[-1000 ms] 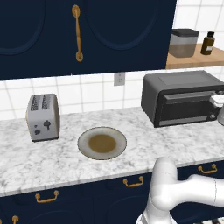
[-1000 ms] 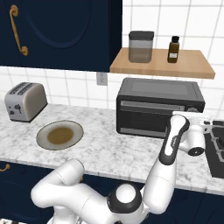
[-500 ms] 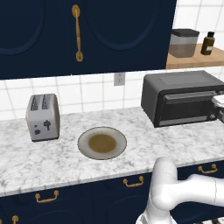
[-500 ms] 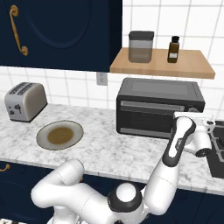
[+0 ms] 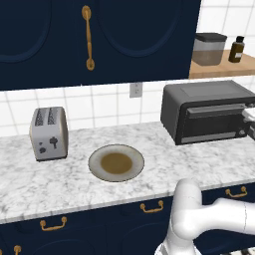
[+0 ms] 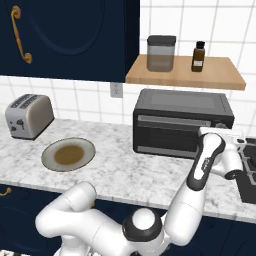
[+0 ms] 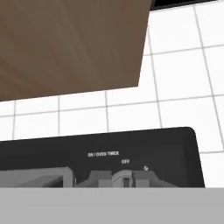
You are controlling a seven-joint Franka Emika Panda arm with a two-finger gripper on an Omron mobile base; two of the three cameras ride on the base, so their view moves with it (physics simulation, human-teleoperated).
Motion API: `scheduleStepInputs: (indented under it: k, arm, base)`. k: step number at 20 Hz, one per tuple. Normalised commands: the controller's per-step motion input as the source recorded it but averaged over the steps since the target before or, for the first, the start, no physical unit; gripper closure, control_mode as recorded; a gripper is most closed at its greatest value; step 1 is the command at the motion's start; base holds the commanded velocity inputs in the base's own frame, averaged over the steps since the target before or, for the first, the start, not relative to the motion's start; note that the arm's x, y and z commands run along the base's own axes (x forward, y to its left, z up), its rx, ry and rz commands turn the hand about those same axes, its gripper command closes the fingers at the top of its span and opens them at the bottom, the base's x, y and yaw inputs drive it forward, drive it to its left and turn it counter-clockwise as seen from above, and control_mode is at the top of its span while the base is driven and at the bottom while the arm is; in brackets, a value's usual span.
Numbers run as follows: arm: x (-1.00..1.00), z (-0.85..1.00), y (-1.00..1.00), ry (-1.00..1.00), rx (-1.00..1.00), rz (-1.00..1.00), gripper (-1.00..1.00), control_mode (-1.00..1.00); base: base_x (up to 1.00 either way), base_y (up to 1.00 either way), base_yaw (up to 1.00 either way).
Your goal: Pick up the kebab skewer and baguette bread, and place them inside the toaster oven. Close the toaster oven door and start by setting the timer.
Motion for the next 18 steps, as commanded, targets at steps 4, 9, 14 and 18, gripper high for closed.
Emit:
scheduleStepInputs:
  k: [4, 9, 14, 18]
  arm:
    - [0.00, 0.00, 0.02, 0.06, 0.19, 0.00, 1.00, -1.00]
    - [-0.01, -0.02, 0.00, 0.01, 0.17, 0.00, 1.00, -1.00]
    - [0.00, 0.00, 0.00, 0.00, 0.24, 0.00, 1.00, -1.00]
    - [0.00, -0.04, 0.00, 0.00, 0.23, 0.00, 1.00, -1.00]
  base:
    - [0.00, 0.00, 0.00]
    - [0.00, 0.00, 0.00]
    - [0.00, 0.00, 0.00]
    - [0.00, 0.00, 0.00]
